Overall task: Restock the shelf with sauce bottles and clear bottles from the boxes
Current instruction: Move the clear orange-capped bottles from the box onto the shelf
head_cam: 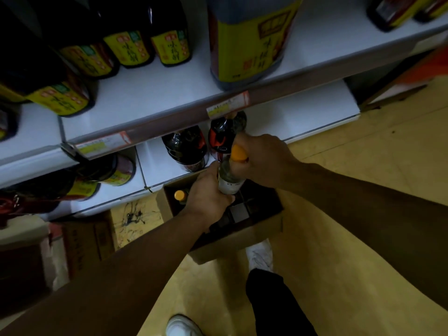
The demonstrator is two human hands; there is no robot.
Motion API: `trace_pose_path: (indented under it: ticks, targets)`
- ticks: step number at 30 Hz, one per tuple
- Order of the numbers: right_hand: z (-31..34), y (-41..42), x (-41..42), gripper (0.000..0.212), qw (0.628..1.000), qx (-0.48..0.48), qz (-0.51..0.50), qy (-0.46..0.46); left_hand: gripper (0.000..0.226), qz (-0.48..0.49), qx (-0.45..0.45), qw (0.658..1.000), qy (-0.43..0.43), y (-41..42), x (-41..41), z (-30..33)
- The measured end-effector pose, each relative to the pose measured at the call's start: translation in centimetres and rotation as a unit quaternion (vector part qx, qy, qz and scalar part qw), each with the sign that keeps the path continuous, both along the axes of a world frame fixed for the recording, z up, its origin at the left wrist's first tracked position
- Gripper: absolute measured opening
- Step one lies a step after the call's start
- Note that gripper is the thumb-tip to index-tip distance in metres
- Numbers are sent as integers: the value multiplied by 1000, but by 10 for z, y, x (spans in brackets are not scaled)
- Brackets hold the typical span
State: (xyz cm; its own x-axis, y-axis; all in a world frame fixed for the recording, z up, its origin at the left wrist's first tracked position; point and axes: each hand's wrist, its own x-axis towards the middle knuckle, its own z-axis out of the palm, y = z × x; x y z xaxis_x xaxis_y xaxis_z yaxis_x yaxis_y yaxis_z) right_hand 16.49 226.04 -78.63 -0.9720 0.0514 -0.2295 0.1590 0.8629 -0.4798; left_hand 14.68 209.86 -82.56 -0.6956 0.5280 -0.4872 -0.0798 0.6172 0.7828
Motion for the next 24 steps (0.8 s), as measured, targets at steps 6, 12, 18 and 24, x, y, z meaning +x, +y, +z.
trace_pose_path:
  ticks: [6,12,18,24]
  targets:
    - [95,-7,3,26,998,-45,-20,25,75,9,97,993,-68,-12,-1,66]
    - [194,-17,6,27,995,-65,-20,77,88,-27,126,990,-60,-28,-7,139]
    - [291,-31,10,29,991,-78,-23,102,82,-51,118,991,-24,-44,-12,226]
    - [384,-41,14,29,983,-104,-27,149,73,-75,127,989,17,-52,-11,318]
